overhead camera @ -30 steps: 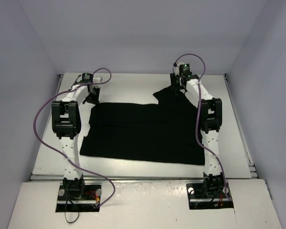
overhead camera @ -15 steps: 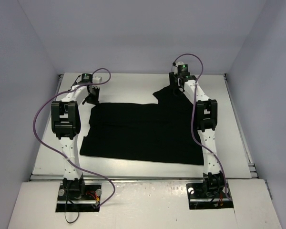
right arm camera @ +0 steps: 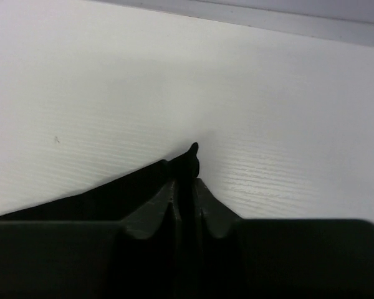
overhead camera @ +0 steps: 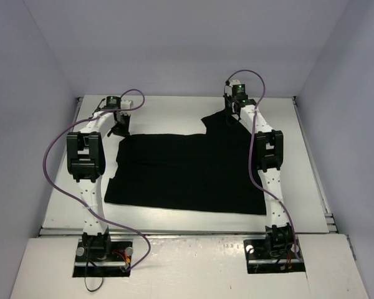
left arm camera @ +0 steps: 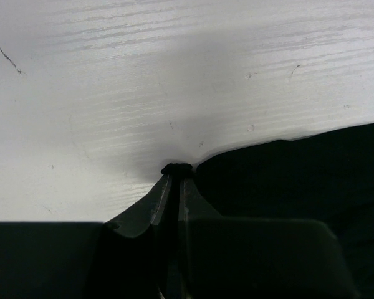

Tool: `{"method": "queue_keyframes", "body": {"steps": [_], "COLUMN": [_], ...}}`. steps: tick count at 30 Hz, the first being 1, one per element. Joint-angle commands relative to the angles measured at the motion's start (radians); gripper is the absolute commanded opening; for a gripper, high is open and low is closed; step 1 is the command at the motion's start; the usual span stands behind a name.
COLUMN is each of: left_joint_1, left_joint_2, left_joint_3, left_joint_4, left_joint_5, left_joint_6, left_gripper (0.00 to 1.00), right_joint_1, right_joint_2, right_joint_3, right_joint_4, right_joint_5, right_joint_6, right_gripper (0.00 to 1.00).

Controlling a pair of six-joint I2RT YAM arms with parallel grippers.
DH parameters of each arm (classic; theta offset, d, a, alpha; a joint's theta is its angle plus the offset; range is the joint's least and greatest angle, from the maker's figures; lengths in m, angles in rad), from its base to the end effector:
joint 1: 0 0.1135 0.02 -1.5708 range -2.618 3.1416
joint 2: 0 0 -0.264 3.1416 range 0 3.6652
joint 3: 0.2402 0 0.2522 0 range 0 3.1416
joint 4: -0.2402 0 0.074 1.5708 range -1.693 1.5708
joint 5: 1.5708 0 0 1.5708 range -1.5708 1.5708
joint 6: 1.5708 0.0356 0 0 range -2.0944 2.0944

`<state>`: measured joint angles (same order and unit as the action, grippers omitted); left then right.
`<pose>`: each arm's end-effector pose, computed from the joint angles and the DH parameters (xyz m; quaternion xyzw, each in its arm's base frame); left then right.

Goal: Fold and stack the t-shirts
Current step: Grap the side of the flattened tshirt furthest away from the robot with both arms

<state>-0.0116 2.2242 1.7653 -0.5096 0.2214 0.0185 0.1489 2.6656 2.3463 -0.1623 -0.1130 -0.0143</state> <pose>0.4882 -0.0135 0.1788 0.0471 0.9485 -0.1045 0.2952 0.5957 0.0934 0.1639 -0.0988 0.8487 0.0830 0.5128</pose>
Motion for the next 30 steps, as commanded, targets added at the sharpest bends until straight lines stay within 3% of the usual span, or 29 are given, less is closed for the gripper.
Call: {"method": "queue_keyframes", "body": {"steps": [1,19,25,30], "left_joint_1": [0.005,0.005,0.005,0.048], "left_joint_2": [-0.013,-0.030,-0.023,-0.038], "left_joint_3": [0.002,0.246,0.262,0.238], "left_joint_4": [-0.064,-0.066,-0.063,-0.042], "left_joint_5": [0.014,0.037,0.020,0.018], "left_joint_6": [-0.007,-0.048,-0.035,-0.038], "left_gripper": [0.00,0.00,0.00,0.00], "right_joint_1": [-0.017,-0.046,-0.046,-0.055], "right_joint_2": [-0.006,-0.212,-0.297,-0.422], "right_joint_3": [0.009,0.071,-0.016,-0.181], "right_joint_4": [0.010,0.052,0.052,0.054], "right_joint_5": [-0.004,0.110,0.158,0.165], "right_joint_6": [-0.004,-0.142,-0.142,-0.120], "right_gripper": [0.02,0.00,0.00,0.00]}}
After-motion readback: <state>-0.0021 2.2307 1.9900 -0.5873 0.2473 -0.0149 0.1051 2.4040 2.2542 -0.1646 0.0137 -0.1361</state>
